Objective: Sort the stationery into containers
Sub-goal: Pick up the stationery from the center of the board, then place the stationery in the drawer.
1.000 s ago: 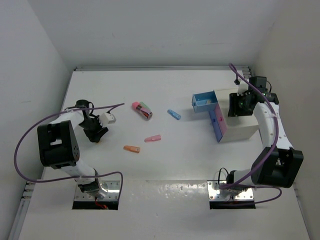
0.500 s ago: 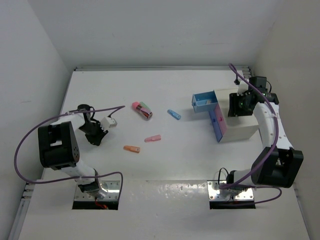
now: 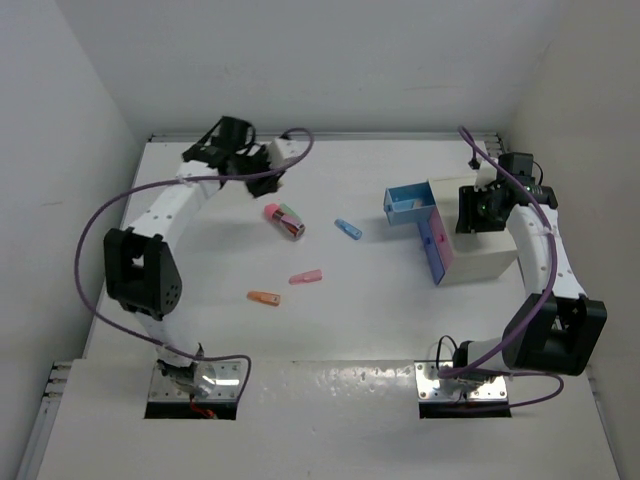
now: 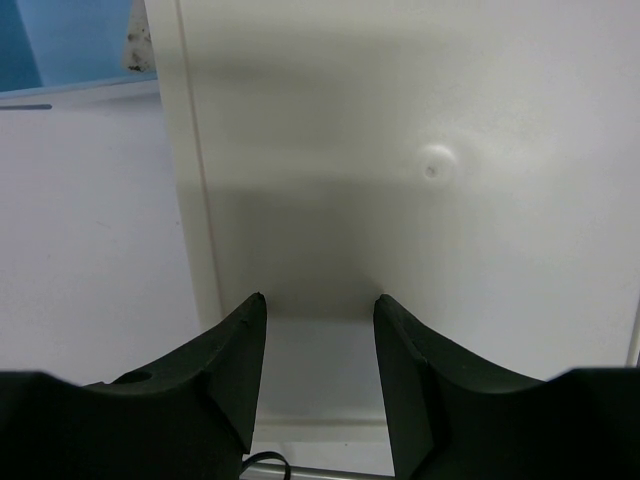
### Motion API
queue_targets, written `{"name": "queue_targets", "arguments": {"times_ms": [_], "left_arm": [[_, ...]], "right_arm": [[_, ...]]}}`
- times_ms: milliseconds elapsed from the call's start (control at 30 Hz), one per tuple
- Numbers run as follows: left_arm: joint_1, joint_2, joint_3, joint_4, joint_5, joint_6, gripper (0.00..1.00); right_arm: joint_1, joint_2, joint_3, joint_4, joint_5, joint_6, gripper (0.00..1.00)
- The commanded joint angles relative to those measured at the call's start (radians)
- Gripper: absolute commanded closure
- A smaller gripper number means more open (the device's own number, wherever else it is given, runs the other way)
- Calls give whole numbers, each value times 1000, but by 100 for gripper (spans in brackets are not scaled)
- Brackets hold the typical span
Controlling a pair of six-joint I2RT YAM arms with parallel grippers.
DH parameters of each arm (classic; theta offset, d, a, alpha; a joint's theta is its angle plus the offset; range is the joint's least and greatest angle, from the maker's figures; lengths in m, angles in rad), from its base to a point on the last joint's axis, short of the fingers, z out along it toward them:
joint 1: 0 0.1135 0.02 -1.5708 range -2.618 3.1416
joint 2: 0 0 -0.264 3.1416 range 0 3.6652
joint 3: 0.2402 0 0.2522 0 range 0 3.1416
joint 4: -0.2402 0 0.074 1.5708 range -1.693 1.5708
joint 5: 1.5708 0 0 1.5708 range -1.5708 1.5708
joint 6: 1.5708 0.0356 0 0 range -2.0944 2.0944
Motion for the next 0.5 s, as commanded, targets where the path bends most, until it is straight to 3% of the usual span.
{"name": "queue_targets", "arguments": {"times_ms": [0,133,267,467], "left_arm": [[-175,84,227,74,124,-267,100],[-322,237,437,240,158,-432,100],[-425,300,434,504,182,-596,100],[-510,418,498,630,150,-625,100]], "right_arm": [[-6,27,-14,-6,2,24,53],[-8,36,-13,3,0,40,53],[-10,41,-5,3,-9,40,53],[-8,41,1,6,-10,84,53]]}}
